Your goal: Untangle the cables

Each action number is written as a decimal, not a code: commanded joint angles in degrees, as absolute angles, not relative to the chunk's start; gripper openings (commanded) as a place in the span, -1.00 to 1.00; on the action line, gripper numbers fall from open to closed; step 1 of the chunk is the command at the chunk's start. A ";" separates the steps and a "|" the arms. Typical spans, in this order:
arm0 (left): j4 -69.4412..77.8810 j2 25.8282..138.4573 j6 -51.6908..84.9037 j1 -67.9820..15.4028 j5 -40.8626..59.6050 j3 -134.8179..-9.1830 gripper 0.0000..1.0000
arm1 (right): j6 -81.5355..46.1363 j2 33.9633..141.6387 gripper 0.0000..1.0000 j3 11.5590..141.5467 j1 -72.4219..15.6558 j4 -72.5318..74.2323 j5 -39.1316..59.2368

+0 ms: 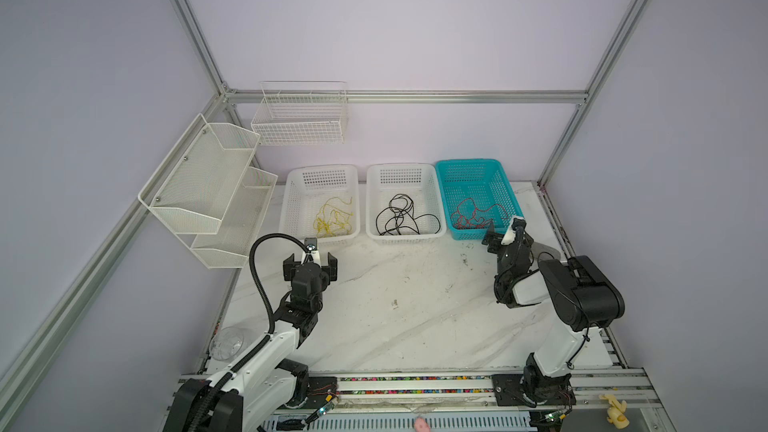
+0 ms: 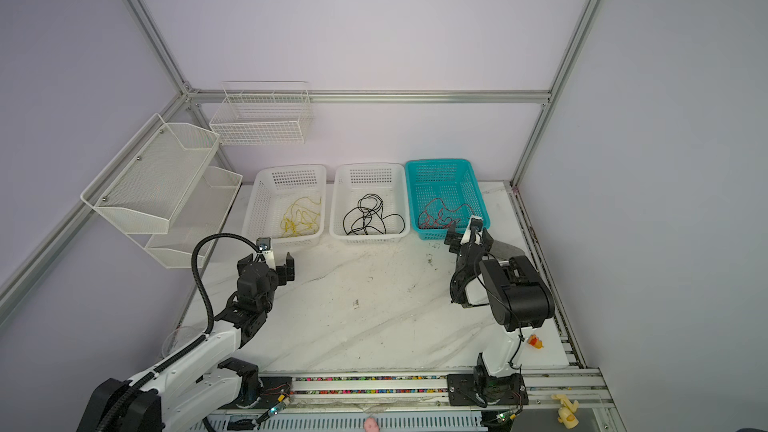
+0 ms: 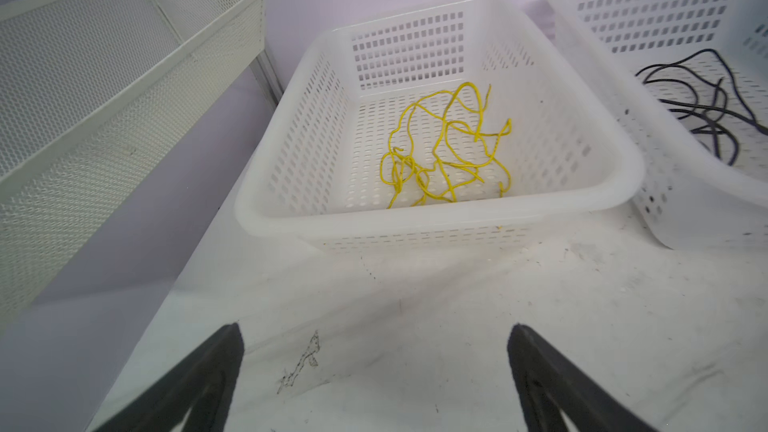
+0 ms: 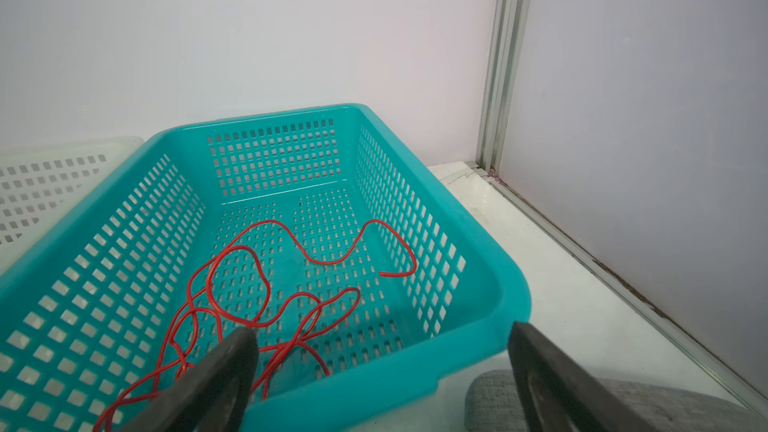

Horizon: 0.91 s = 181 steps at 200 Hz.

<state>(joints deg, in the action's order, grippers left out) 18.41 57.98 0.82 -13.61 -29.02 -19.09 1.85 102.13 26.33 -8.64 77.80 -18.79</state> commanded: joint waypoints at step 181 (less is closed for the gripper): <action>48.29 86.41 0.34 -3.23 -18.10 -22.84 0.99 | 2.32 102.50 0.95 25.77 -8.35 81.21 -18.63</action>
<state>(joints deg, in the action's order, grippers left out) 41.76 86.04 0.36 -4.10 -21.32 -19.31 1.83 102.13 26.33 -8.62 77.82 -18.59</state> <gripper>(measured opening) 0.997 0.973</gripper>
